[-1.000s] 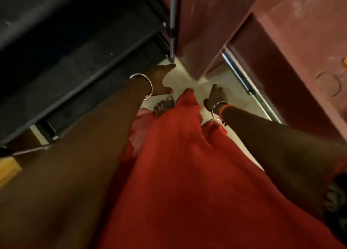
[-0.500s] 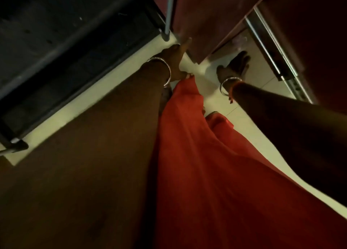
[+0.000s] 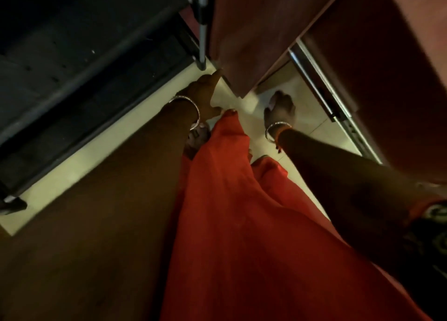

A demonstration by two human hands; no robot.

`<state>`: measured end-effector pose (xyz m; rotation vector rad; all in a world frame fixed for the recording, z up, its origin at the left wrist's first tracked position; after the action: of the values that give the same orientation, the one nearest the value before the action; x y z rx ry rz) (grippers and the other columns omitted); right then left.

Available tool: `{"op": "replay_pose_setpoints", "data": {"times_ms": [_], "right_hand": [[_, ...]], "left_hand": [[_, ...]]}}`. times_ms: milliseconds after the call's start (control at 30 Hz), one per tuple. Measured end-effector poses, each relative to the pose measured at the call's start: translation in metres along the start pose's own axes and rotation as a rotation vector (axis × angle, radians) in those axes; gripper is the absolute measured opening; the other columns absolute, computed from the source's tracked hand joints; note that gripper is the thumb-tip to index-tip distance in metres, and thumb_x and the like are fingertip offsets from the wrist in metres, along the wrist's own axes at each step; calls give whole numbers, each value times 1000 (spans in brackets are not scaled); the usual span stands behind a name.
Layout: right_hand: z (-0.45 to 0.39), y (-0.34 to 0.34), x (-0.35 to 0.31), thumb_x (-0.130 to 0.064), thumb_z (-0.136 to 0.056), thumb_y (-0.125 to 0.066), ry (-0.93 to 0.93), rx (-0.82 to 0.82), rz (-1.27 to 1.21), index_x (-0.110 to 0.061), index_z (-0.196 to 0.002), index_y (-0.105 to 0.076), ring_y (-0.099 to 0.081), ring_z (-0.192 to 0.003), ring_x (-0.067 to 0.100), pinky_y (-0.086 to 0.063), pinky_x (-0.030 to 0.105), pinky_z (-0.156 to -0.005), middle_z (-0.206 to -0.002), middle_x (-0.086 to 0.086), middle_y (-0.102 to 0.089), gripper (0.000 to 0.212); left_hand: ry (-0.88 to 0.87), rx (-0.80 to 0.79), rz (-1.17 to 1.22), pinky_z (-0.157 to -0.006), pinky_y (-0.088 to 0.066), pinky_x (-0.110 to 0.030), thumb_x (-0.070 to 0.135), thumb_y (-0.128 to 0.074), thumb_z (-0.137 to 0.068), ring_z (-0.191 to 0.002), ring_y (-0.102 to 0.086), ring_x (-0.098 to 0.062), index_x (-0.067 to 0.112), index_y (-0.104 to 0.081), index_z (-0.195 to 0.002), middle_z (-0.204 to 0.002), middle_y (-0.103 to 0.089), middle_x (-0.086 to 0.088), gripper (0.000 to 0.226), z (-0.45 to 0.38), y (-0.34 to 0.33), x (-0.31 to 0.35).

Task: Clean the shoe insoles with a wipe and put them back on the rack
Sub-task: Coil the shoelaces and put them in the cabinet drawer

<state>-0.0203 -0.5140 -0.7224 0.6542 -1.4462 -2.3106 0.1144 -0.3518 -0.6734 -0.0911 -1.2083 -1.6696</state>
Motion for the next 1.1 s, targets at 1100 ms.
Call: {"op": "replay_pose_setpoints", "data": {"times_ms": [1100], "right_hand": [[75, 356, 166, -22, -64, -82, 116, -260, -69, -8, -103, -62, -64, -77, 24, -52, 31, -72, -92, 11, -69, 46]], "left_hand": [[-261, 175, -431, -103, -28, -34, 30, -48, -93, -130, -35, -22, 21, -41, -138, -140, -45, -1, 47, 119, 34, 351]]}}
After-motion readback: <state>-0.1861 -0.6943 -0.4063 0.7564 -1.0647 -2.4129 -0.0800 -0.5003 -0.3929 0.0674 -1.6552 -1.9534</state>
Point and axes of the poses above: each hand's wrist, its own z-axis away from the middle knuckle, its own y-axis out of the back of the hand, x = y × z, the point moved 3 cm from there along -z, towards the middle knuckle
